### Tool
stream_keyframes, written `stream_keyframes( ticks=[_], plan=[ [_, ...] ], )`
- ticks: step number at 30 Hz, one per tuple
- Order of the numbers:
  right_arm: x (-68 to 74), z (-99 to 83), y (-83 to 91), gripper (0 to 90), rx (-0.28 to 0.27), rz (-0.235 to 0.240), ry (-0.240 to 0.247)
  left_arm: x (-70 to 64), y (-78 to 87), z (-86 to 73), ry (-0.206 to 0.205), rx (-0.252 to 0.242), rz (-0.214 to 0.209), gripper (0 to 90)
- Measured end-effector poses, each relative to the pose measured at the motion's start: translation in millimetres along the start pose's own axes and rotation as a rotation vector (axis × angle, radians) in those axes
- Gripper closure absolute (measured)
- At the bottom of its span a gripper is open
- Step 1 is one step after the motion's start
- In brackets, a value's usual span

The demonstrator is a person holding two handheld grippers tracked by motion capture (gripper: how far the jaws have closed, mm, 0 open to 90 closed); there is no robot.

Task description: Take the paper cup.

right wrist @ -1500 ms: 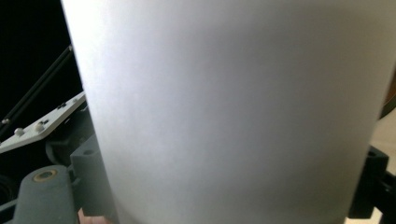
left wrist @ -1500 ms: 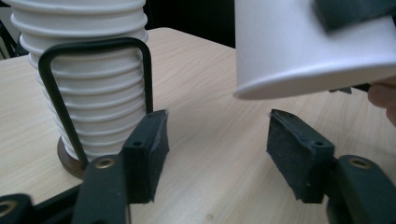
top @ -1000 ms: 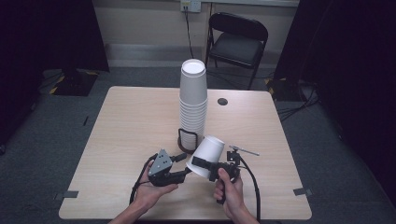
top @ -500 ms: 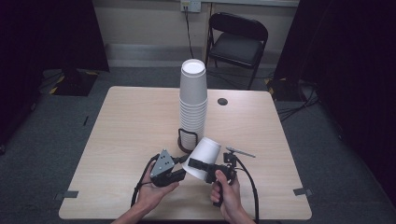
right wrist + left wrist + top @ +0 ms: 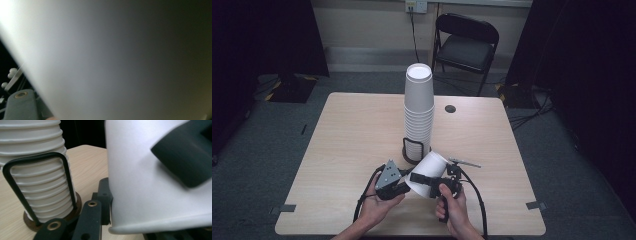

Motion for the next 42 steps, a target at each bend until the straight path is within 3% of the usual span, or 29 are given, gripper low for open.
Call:
stream_keyframes(
  ticks=[5, 8, 16, 20, 21, 27, 30, 35, 42],
  plan=[
    [-0.4, 1.1, -1.0, 10.1, -0.011, 0.011, -0.001, 2.0, 1.0, 1.1, 0.007, -0.005, -0.002, 79.5],
    [-2.0, 2.3, 0.2, 10.1, -0.016, -0.008, 0.014, 4.4, 1.5, 0.1, 0.008, -0.003, 0.006, 82.1],
    [-10.0, 9.2, 8.0, 10.3, -0.048, -0.037, -0.002, 2.7, 1.9, -0.5, 0.081, 0.058, -0.008, 84.0],
    [-13.1, 11.7, 11.4, 10.8, -0.057, -0.041, 0.004, 1.2, 2.7, -0.9, 0.055, 0.079, -0.006, 84.1],
    [-14.5, 12.7, 13.1, 10.2, -0.069, -0.052, 0.029, 0.3, 2.8, -0.7, 0.051, 0.082, -0.009, 84.1],
    [-18.5, 16.3, 20.0, 10.7, -0.089, -0.08, 0.051, 0.7, 5.4, -1.7, 0.071, 0.12, -0.022, 84.4],
    [-21.4, 18.3, 22.9, 11.1, -0.089, -0.103, 0.088, 1.6, 6.3, -3.0, 0.081, 0.143, -0.022, 84.7],
    [-24.4, 28.2, 34.5, 13.1, -0.112, -0.182, 0.153, 6.2, 8.2, -3.8, 0.096, 0.165, -0.026, 85.1],
    [-26.7, 33.7, 50.9, 12.7, -0.114, -0.255, 0.334, 15.6, 11.9, -1.7, 0.148, 0.199, 0.007, 85.4]
  ],
)
Point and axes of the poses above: each handheld gripper's, and its own axes: y roughly backward along the jaws, z roughly out of its top, x roughly to its left, the point moved 3 cm from there along -y, roughly forward along the jaws, and after that the axes turned 11 degrees about y, right-handed, at the moved point
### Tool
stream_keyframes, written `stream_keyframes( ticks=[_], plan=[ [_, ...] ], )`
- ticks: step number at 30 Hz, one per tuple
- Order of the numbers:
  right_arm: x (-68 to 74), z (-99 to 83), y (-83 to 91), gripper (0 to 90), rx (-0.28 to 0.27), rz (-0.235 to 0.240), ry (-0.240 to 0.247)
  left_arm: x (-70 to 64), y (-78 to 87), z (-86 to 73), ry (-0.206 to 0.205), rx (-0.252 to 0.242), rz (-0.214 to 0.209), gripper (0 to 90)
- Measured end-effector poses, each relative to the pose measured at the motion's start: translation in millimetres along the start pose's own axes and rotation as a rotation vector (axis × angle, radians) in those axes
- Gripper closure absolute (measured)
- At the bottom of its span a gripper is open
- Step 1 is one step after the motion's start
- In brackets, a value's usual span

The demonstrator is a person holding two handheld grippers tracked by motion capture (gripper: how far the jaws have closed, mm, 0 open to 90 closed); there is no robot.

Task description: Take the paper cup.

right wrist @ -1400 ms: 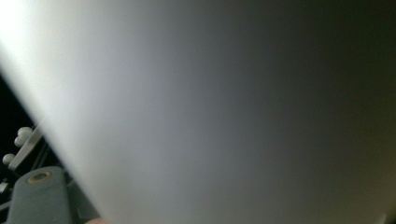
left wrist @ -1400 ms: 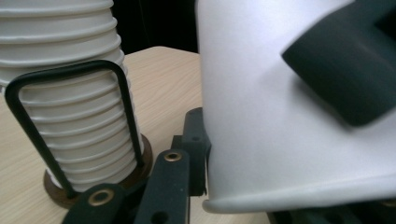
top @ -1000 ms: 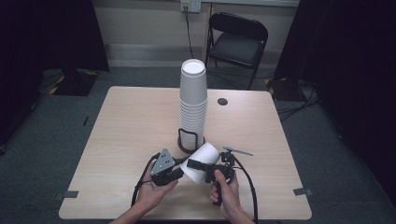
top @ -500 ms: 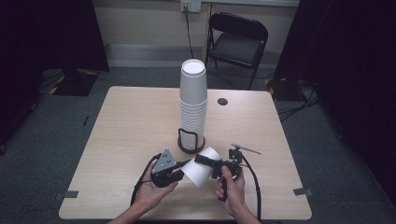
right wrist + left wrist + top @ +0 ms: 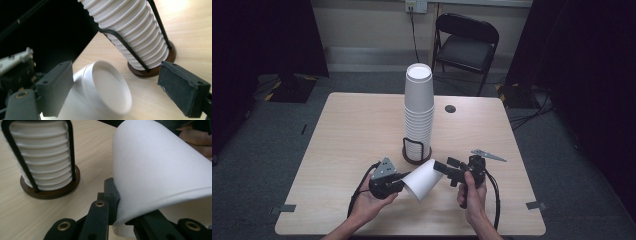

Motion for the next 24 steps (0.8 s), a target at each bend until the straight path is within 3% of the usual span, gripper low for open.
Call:
stream_keyframes(
  ticks=[4, 10, 12, 18, 20, 22, 24],
  plan=[
    [4.5, -1.6, 1.4, 12.8, 0.008, 0.05, 0.09, 2.2, 4.3, 3.3, 0.02, 0.024, 0.007, 85.4],
    [7.9, -0.6, 2.6, 13.4, 0.019, 0.017, 0.198, 8.5, 10.4, 6.2, 0.036, 0.086, 0.046, 85.5],
    [9.5, -0.8, 3.5, 13.7, 0.011, 0.047, 0.21, 9.8, 12.7, 7.8, 0.045, 0.099, 0.051, 85.6],
    [19.9, -6.3, 2.6, 13.0, -0.001, 0.041, 0.382, 11.2, 19.1, 14.7, 0.03, 0.13, 0.061, 85.7],
    [22.6, -7.2, 3.7, 12.9, -0.023, 0.071, 0.399, 10.7, 23.0, 18.9, 0.028, 0.135, 0.059, 85.7],
    [24.2, -7.4, 5.3, 12.8, -0.059, 0.071, 0.407, 10.9, 26.6, 22.2, 0.025, 0.144, 0.064, 85.8],
    [23.3, -9.7, 4.8, 15.9, -0.06, 0.038, 0.419, 11.0, 28.3, 23.7, 0.021, 0.15, 0.062, 85.7]
  ],
)
Point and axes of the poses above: each handheld gripper's, and its own axes: y roughly backward along the jaws, z roughly out of its top, x roughly to its left, the point moved 3 cm from there along -y, roughly forward along the jaws, and after that the axes turned 11 degrees about y, right-handed, at the moved point
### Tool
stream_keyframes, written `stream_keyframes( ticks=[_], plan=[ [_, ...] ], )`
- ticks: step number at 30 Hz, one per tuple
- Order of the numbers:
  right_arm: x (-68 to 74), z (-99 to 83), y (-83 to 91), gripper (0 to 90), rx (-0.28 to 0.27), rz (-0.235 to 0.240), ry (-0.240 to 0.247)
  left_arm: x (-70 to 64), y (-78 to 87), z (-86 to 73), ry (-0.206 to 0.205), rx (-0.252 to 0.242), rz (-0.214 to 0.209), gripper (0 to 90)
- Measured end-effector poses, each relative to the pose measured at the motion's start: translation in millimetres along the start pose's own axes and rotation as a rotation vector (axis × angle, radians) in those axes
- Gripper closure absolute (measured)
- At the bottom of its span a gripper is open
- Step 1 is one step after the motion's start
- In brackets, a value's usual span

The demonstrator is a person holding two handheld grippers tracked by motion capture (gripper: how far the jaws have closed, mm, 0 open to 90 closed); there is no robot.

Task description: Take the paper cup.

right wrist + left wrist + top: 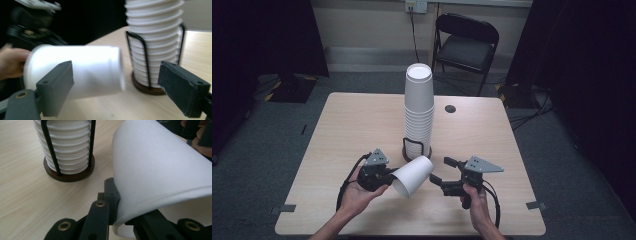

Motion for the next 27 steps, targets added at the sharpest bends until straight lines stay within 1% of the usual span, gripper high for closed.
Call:
stream_keyframes(
  ticks=[1, 2, 3, 4, 5, 6, 7, 9, 10, 11, 14, 15, 16, 17, 18, 19, 20, 21, 22, 23, 24, 26, 27],
  plan=[
    [0.3, -1.9, 0.1, 18.9, 0.004, 0.017, -0.002, -0.1, 0.2, 0.1, -0.001, 0.01, -0.003, 85.8],
    [0.8, -3.4, 0.2, 18.4, 0.012, 0.014, 0.0, -0.3, 0.1, 0.3, -0.004, 0.016, 0.001, 85.7],
    [1.3, -4.7, 0.2, 17.3, 0.04, 0.013, 0.02, -0.3, -0.8, 0.3, -0.003, 0.025, -0.002, 85.7],
    [2.0, -5.6, 0.0, 15.1, 0.063, 0.0, 0.054, -0.3, -1.3, 0.3, -0.003, 0.022, 0.003, 85.8],
    [2.1, -5.7, 0.0, 14.6, 0.06, -0.017, 0.079, -1.3, -2.8, 0.5, 0.002, 0.028, 0.0, 85.7],
    [2.1, -4.9, 0.6, 14.6, 0.053, -0.027, 0.114, -2.1, -4.0, 0.8, -0.004, 0.037, 0.0, 85.7],
    [2.1, -4.3, 0.8, 14.6, 0.055, -0.034, 0.142, -2.9, -5.4, 1.5, -0.018, 0.042, 0.009, 85.7],
    [2.6, -3.6, -0.1, 14.7, 0.083, -0.065, 0.216, -5.1, -7.8, 3.1, -0.013, 0.053, 0.007, 85.7],
    [3.8, -3.4, -0.6, 14.7, 0.084, -0.067, 0.248, -5.1, -8.5, 4.4, -0.019, 0.056, 0.012, 85.7],
    [5.5, -3.8, -1.0, 14.7, 0.1, -0.068, 0.282, -5.4, -9.0, 5.4, -0.023, 0.06, 0.016, 85.7],
    [8.7, -7.4, -2.2, 14.7, 0.155, -0.066, 0.36, -5.1, -8.9, 8.0, -0.043, 0.08, 0.023, 85.8],
    [8.4, -8.5, -2.3, 14.7, 0.171, -0.073, 0.377, -5.9, -8.7, 8.2, -0.042, 0.088, 0.019, 85.9],
    [7.8, -9.2, -2.1, 14.8, 0.179, -0.076, 0.382, -6.0, -8.4, 8.8, -0.052, 0.095, 0.019, 86.0],
    [7.1, -9.7, -1.7, 14.8, 0.184, -0.069, 0.39, -6.2, -8.2, 9.4, -0.056, 0.104, 0.021, 86.0],
    [6.6, -10.2, -1.6, 14.8, 0.196, -0.064, 0.412, -6.2, -7.8, 10.2, -0.065, 0.116, 0.025, 86.1],
    [6.9, -10.6, -2.0, 14.8, 0.213, -0.058, 0.439, -6.1, -8.0, 11.0, -0.067, 0.117, 0.025, 86.0],
    [7.9, -11.2, -1.9, 14.7, 0.233, -0.051, 0.456, -6.3, -8.6, 12.0, -0.062, 0.122, 0.019, 86.1],
    [8.8, -11.7, -2.2, 14.7, 0.25, -0.045, 0.481, -6.0, -8.9, 13.3, -0.072, 0.131, 0.025, 86.1],
    [10.0, -12.3, -2.9, 14.3, 0.265, -0.039, 0.507, -6.5, -10.1, 14.7, -0.069, 0.146, 0.021, 86.1],
    [10.9, -12.8, -3.6, 14.2, 0.267, -0.055, 0.535, -7.1, -11.0, 16.2, -0.074, 0.155, 0.021, 86.1],
    [12.2, -13.0, -4.1, 14.2, 0.26, -0.088, 0.573, -8.0, -12.2, 17.6, -0.083, 0.161, 0.025, 86.1],
    [14.1, -13.3, -5.5, 14.2, 0.259, -0.104, 0.612, -11.3, -15.1, 19.3, -0.078, 0.16, 0.02, 86.1],
    [15.6, -13.7, -6.5, 14.1, 0.254, -0.115, 0.635, -11.4, -15.4, 19.5, -0.084, 0.169, 0.021, 86.1]
  ],
)
Point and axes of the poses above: each handheld gripper's, and its own axes: y roughly backward along the jaws, z roughly out of its top, x roughly to its left, the point moved 3 cm from there along -y, roughly forward along the jaws, and after that the axes turned 11 degrees about y, right-handed, at the moved point
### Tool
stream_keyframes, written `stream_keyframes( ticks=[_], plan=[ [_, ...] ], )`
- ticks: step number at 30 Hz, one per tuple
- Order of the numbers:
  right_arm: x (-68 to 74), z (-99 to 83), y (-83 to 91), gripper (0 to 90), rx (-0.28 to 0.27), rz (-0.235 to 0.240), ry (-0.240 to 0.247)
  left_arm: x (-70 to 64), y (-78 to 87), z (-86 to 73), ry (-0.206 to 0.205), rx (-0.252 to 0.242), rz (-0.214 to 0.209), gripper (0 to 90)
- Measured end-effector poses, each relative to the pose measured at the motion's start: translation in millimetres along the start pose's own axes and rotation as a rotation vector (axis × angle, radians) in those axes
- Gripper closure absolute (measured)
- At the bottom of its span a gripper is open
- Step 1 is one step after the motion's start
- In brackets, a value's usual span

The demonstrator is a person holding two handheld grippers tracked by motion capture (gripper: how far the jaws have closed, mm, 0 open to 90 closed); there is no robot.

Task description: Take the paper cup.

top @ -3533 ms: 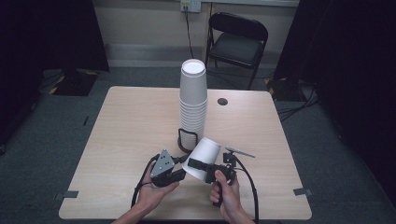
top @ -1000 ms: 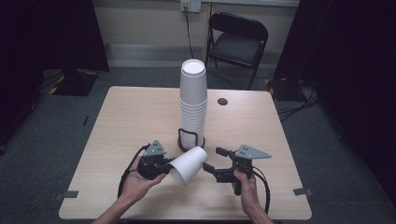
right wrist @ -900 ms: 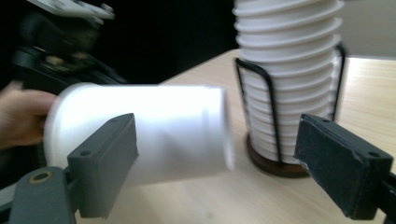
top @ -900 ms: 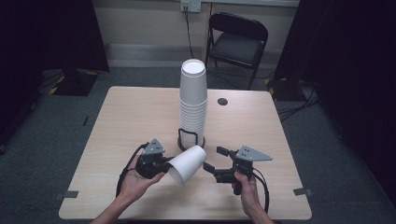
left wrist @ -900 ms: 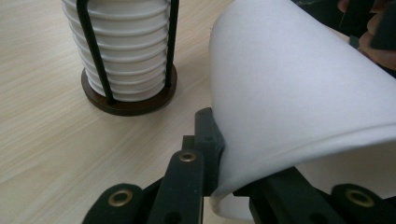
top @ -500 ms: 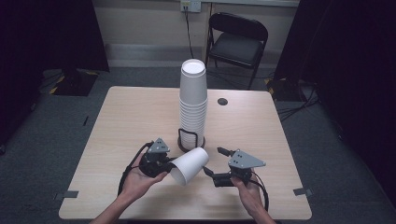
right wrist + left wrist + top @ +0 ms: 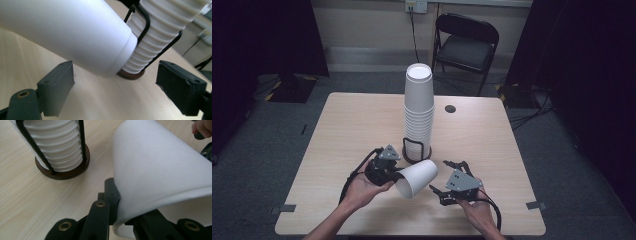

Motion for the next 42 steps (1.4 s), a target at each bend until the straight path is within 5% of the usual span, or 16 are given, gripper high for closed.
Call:
stream_keyframes(
  ticks=[4, 14, 19, 30, 42],
  plan=[
    [6.4, 0.6, -2.0, 14.1, 0.027, 0.034, 0.073, -1.8, -6.2, 0.0, -0.007, 0.028, 0.017, 86.1],
    [25.5, 2.9, -8.2, 12.4, 0.094, -0.002, 0.296, -2.0, -11.1, 2.9, -0.004, 0.089, 0.004, 86.0],
    [27.3, 3.8, -13.7, 11.3, 0.107, -0.025, 0.313, -5.7, -14.5, 4.4, -0.018, 0.108, 0.004, 86.0],
    [32.6, 4.6, -16.8, 8.7, 0.075, 0.006, 0.357, -16.5, -23.2, 12.5, -0.044, 0.178, -0.023, 86.1],
    [36.5, 16.9, -24.9, 8.2, 0.077, 0.017, 0.355, -16.4, -20.9, 12.4, 0.008, 0.162, -0.043, 86.2]
  ],
)
Point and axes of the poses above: each handheld gripper's, and its own axes: y roughly backward along the jaws, z roughly out of its top, x roughly to its left, the point moved 3 cm from there along -y, roughly forward along the jaws, and after that the axes turned 11 degrees about y, right-handed, at the moved point
